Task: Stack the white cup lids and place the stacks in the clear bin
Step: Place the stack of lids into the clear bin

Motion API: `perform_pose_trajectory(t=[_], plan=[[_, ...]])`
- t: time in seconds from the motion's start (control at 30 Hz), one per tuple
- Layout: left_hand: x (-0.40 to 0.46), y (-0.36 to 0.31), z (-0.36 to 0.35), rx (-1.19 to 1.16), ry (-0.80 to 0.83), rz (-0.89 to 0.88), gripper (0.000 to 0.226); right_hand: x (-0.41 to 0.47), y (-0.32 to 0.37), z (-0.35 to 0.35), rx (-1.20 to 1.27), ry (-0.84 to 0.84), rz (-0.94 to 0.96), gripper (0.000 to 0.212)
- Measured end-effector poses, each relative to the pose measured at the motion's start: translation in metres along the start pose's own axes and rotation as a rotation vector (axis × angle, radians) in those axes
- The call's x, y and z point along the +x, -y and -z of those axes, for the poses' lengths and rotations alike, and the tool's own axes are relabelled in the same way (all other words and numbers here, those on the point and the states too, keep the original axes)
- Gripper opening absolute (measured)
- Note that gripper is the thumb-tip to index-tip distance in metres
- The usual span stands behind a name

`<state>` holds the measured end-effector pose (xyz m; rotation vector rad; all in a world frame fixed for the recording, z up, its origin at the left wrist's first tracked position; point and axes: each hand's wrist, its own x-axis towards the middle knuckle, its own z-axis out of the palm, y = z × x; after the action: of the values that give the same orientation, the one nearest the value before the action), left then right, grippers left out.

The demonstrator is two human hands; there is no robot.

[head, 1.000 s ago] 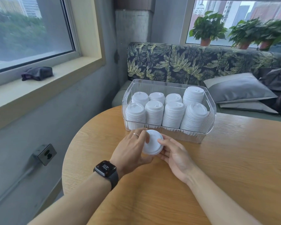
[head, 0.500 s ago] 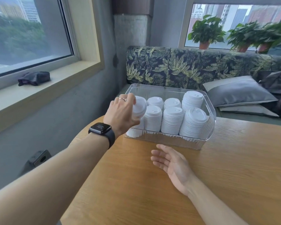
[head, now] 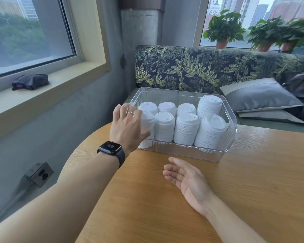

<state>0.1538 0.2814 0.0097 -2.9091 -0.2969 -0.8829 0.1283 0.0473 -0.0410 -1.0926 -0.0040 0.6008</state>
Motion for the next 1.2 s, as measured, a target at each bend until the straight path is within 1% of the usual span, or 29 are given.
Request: perform_pose_trajectory(t=[0.17, 0.3, 0.4, 0.53, 0.8, 0.87, 1.0, 1.13, 1.2], plan=[[-0.009, 0.006, -0.003, -0.014, -0.066, 0.010, 0.056, 0.000, 0.000, -0.001, 0.017, -0.004, 0.001, 0.057], [-0.018, 0.007, -0.003, -0.006, -0.078, 0.017, 0.051, -0.001, 0.000, -0.001, 0.025, -0.010, 0.001, 0.058], [-0.018, 0.005, -0.004, -0.025, -0.066, 0.032, 0.051, -0.002, 0.000, -0.001, 0.025, -0.012, 0.005, 0.058], [-0.015, 0.004, -0.003, -0.058, -0.033, 0.068, 0.057, -0.002, 0.000, -0.002, 0.025, -0.014, 0.003, 0.058], [-0.015, 0.005, 0.000, 0.068, 0.030, 0.021, 0.056, -0.004, 0.000, -0.004, 0.018, -0.023, 0.010, 0.054], [-0.016, 0.003, 0.001, 0.063, 0.026, 0.027, 0.057, -0.005, -0.001, -0.004, 0.026, -0.033, 0.013, 0.050], [-0.020, -0.007, 0.005, -0.035, 0.036, 0.091, 0.062, -0.006, -0.002, -0.002, 0.018, -0.040, 0.011, 0.033], [-0.026, -0.023, 0.008, -0.108, 0.063, 0.129, 0.071, -0.008, -0.004, 0.003, 0.011, -0.069, 0.041, 0.026], [-0.027, -0.028, 0.012, -0.157, 0.052, 0.139, 0.070, -0.012, -0.002, 0.005, 0.009, -0.096, 0.063, 0.022]])
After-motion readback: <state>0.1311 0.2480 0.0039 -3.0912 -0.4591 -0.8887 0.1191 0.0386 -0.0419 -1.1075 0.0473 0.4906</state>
